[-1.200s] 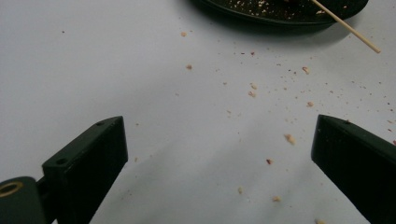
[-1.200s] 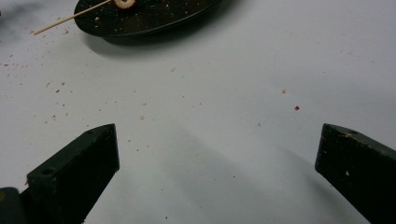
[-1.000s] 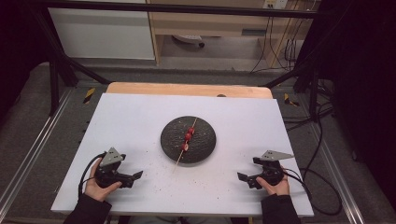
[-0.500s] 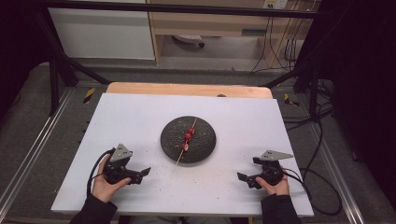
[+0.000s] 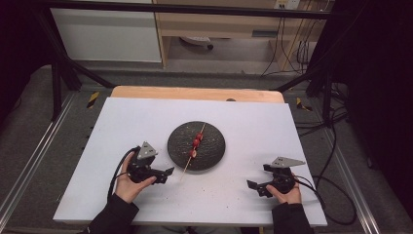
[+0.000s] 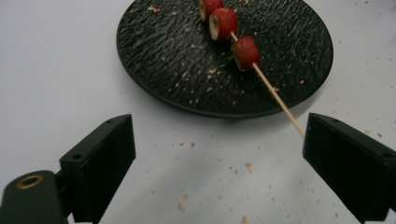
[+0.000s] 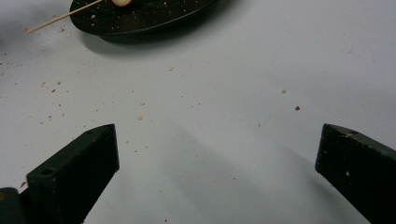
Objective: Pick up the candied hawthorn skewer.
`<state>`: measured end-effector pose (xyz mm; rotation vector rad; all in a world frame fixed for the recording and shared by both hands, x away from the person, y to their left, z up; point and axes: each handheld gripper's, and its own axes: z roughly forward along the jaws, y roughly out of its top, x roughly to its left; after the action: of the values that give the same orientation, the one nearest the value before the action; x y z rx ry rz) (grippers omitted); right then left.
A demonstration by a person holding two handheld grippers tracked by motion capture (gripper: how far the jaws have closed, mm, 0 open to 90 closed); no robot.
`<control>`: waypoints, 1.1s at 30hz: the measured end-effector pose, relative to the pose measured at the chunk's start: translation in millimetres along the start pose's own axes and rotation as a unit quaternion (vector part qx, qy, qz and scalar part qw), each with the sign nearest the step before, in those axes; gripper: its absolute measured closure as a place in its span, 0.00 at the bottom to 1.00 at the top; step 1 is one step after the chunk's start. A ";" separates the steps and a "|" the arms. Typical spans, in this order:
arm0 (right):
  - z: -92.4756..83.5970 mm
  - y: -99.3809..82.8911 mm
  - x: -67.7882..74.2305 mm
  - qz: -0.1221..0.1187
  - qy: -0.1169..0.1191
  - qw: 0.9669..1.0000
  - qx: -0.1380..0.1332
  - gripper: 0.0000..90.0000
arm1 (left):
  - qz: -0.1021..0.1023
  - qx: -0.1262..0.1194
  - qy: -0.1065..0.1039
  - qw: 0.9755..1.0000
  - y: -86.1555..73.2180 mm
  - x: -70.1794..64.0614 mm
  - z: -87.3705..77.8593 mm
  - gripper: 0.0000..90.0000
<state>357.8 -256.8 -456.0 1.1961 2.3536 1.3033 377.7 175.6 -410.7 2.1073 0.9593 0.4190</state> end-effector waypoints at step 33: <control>0.7 0.6 -0.8 0.000 0.005 1.000 -0.005 0.01 | -0.027 0.108 -0.008 0.994 41.0 -32.6 64.5 0.83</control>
<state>359.0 -256.8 -456.1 1.1885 2.3527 1.3218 412.6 101.0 -421.0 2.2683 1.0927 0.2808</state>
